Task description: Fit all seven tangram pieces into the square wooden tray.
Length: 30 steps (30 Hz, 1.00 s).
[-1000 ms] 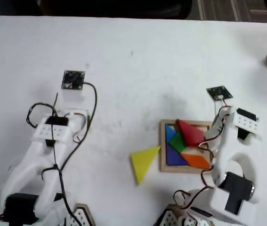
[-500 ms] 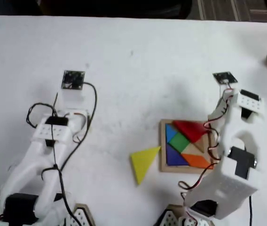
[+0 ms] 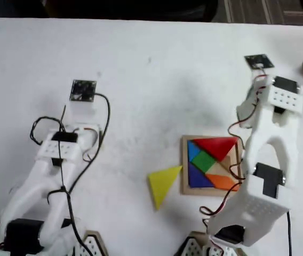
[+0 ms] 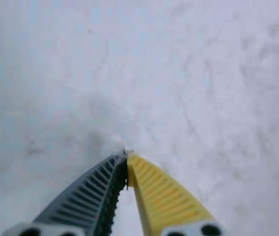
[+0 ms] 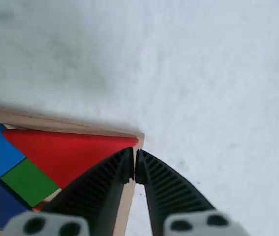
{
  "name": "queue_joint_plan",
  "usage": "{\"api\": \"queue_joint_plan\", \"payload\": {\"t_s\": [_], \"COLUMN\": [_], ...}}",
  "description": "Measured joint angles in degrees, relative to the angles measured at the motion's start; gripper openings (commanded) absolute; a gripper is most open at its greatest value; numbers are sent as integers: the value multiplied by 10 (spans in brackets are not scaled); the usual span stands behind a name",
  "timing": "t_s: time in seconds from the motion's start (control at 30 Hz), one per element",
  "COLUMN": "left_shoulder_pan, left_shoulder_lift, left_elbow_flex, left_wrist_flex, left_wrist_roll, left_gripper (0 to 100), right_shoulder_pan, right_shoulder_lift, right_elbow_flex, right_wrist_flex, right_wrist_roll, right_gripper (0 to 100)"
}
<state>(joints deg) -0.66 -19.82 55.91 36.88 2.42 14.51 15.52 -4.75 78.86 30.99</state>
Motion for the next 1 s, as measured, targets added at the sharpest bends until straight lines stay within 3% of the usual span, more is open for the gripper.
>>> {"api": "queue_joint_plan", "payload": {"t_s": [0.23, 0.53, 0.8, 1.0], "left_shoulder_pan": [0, 0, 0, 0], "left_shoulder_lift": [0, 0, 0, 0], "left_elbow_flex": [0, 0, 1, 1], "left_wrist_flex": [0, -10, -18, -19], "left_wrist_roll": [0, 0, 0, 0], "left_gripper": [23, 23, 23, 23], "right_shoulder_pan": [-85, -99, -22, 34], "right_shoulder_lift": [92, 124, 11, -25], "right_elbow_flex": [0, 0, 8, 149], "right_wrist_flex": [-61, -40, 18, 19], "right_wrist_roll": [0, 0, 0, 34], "right_gripper": [17, 17, 17, 18]}}
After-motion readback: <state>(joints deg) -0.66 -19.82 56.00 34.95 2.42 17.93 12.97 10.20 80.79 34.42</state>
